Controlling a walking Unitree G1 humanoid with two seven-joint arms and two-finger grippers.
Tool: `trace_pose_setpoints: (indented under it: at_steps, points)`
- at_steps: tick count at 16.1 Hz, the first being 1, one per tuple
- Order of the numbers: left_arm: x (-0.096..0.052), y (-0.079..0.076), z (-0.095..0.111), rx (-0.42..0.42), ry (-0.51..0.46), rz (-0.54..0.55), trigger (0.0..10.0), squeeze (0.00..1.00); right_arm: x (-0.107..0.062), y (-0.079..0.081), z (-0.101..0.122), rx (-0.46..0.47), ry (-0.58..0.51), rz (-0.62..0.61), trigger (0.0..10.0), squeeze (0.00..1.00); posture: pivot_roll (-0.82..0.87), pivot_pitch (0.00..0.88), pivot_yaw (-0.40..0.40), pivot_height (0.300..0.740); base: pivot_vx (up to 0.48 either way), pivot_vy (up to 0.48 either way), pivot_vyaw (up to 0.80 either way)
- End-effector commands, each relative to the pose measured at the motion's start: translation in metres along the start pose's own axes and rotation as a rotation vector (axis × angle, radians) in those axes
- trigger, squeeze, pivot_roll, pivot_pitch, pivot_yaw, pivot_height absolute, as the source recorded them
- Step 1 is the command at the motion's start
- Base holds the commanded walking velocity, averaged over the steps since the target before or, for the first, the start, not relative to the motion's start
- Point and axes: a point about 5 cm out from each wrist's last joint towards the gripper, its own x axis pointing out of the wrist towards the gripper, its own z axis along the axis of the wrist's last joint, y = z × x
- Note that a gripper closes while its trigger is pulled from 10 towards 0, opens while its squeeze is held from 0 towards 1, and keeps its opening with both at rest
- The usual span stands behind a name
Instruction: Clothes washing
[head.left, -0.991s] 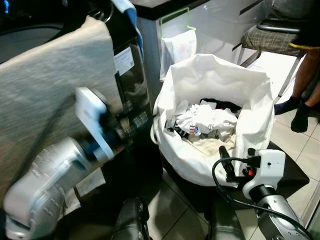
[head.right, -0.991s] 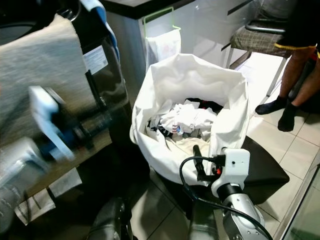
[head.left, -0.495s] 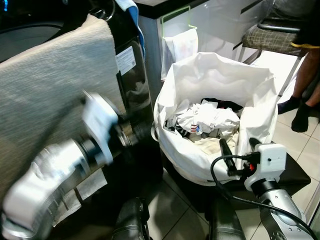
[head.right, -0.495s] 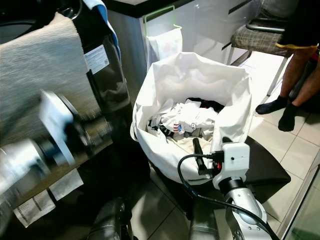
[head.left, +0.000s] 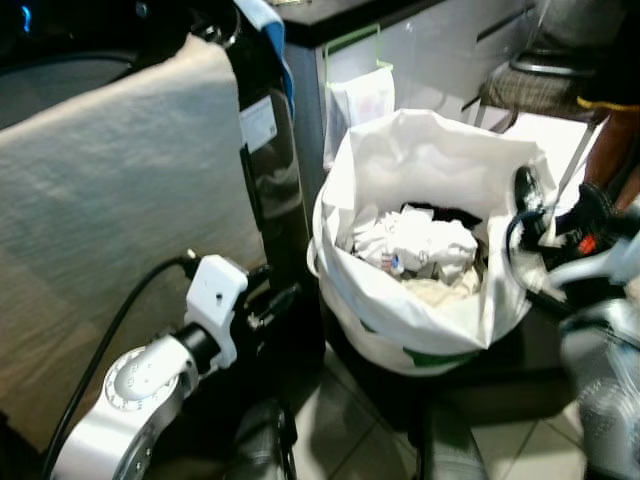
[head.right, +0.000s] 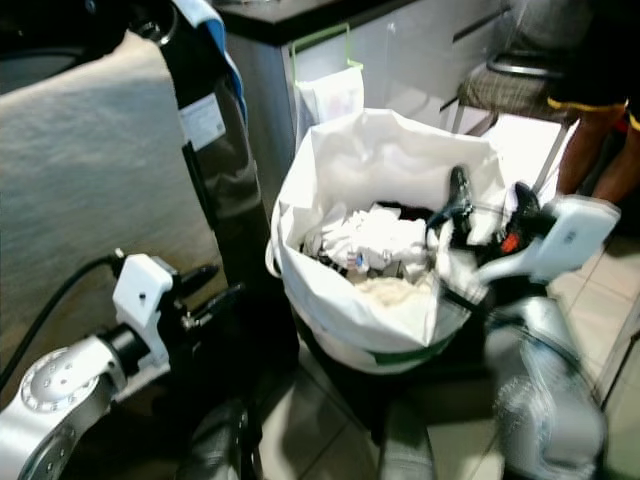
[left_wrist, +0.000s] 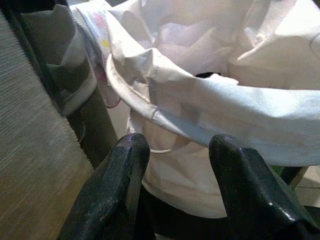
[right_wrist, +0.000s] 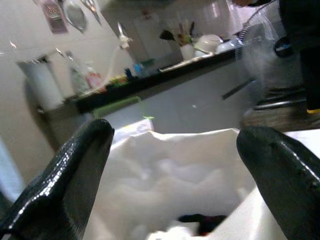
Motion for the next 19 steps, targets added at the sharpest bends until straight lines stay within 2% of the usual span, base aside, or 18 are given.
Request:
trace_pose_setpoints:
  at_steps: [1,2,3,4,5,7,8,9,10,11,13,14,15,16,17,18,19]
  points:
    - [-0.004,0.005,0.001,0.018,0.003,0.021,10.0,0.0,0.006,-0.019,-0.024,-0.075,0.147,-0.074,10.0,0.0,-0.02,0.018,0.115,0.595,0.0,0.0,0.0]
    - [-0.006,0.008,0.001,0.024,0.007,0.034,10.0,0.0,0.013,-0.034,-0.042,-0.138,0.25,-0.098,10.0,0.0,-0.01,0.029,0.118,0.595,0.0,0.0,0.0]
    - [-0.009,0.01,0.002,0.033,0.013,0.042,10.0,0.0,0.023,-0.04,-0.048,-0.164,0.263,-0.096,10.0,0.0,0.0,0.041,0.125,0.595,0.0,0.0,0.0]
    - [-0.013,0.013,0.002,0.04,0.024,0.041,10.0,0.0,0.041,-0.046,-0.057,-0.153,0.28,-0.102,10.0,0.0,0.01,0.064,0.137,0.595,0.0,0.0,0.0]
    - [-0.017,0.014,0.003,0.045,0.034,0.035,10.0,0.0,0.055,-0.045,-0.063,-0.137,0.294,-0.086,10.0,0.0,0.03,0.08,0.147,0.595,0.0,0.0,0.0]
    - [-0.02,0.014,0.005,0.053,0.042,0.027,10.0,0.0,0.069,-0.035,-0.068,-0.117,0.303,-0.025,10.0,0.0,0.04,0.092,0.153,0.595,0.0,0.0,0.0]
    - [-0.021,0.013,0.008,0.055,0.038,0.022,10.0,0.0,0.08,-0.019,-0.066,-0.06,0.28,0.084,10.0,0.0,0.04,0.092,0.153,0.595,0.0,0.0,0.0]
    - [-0.023,0.012,0.013,0.042,0.019,0.02,10.0,0.0,0.089,0.004,-0.052,0.019,0.194,0.238,10.0,0.0,0.07,0.099,0.142,0.595,0.0,0.0,0.0]
    - [-0.024,0.013,0.015,0.039,0.003,0.027,10.0,0.0,0.093,0.013,-0.043,0.055,0.14,0.3,10.0,0.0,0.07,0.098,0.132,0.595,0.0,0.0,0.0]
    - [-0.025,0.012,0.017,0.02,-0.018,0.028,10.0,0.0,0.095,0.023,-0.033,0.056,0.073,0.367,10.0,0.0,0.07,0.094,0.126,0.595,0.0,0.0,0.0]
    - [-0.025,0.011,0.016,0.015,-0.017,0.029,10.0,0.0,0.095,0.034,-0.021,0.012,-0.001,0.411,10.0,0.0,0.06,0.084,0.118,0.595,0.0,0.0,0.0]
    - [-0.025,0.011,0.016,0.031,-0.018,0.02,10.0,0.0,0.094,0.038,-0.021,-0.023,0.018,0.426,10.0,0.0,0.06,0.08,0.114,0.595,0.0,0.0,0.0]
    - [-0.026,0.011,0.015,0.025,-0.012,-0.004,10.0,0.0,0.089,0.041,-0.026,-0.101,0.047,0.444,10.0,0.0,0.05,0.076,0.107,0.595,0.0,0.0,0.0]
    - [-0.027,0.01,0.012,0.025,-0.002,-0.028,10.0,0.0,0.072,0.039,-0.032,-0.149,0.046,0.442,10.0,0.0,0.04,0.06,0.093,0.595,0.0,0.0,0.0]
    - [-0.026,0.013,0.012,0.015,-0.012,-0.007,10.0,0.0,0.064,0.029,-0.025,-0.04,-0.008,0.374,10.0,0.0,0.04,0.055,0.09,0.595,0.0,0.0,0.0]
    - [-0.026,0.014,0.013,0.017,-0.016,0.001,10.0,0.0,0.063,0.027,-0.024,-0.025,-0.021,0.361,10.0,0.0,0.04,0.055,0.09,0.595,0.0,0.0,0.0]
    - [-0.022,0.017,0.015,0.014,-0.03,0.029,10.0,0.0,0.065,0.02,-0.012,0.03,-0.064,0.318,10.0,0.0,0.03,0.05,0.096,0.595,0.0,0.0,0.0]
